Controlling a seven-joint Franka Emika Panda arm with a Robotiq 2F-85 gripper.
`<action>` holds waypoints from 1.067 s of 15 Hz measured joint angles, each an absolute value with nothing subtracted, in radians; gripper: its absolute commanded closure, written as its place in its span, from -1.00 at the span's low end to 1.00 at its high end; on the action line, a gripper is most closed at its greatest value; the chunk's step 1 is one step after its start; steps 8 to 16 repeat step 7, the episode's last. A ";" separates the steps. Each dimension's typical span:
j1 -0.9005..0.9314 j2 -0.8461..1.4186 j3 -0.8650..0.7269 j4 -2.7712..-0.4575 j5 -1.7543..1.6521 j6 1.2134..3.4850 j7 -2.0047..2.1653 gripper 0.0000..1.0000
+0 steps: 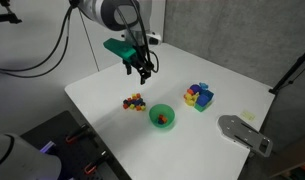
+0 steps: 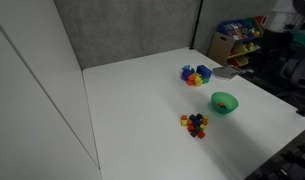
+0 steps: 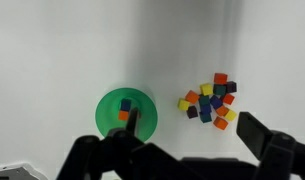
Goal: Pick up a blue block and put it in the green bowl
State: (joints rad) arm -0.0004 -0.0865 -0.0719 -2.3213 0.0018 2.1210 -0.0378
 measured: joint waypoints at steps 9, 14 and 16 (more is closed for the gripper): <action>-0.006 -0.222 -0.072 -2.290 -0.029 1.931 -0.030 -1.00; -0.006 -0.222 -0.072 -2.290 -0.029 1.931 -0.030 -1.00; -0.006 -0.222 -0.072 -2.290 -0.029 1.931 -0.030 -1.00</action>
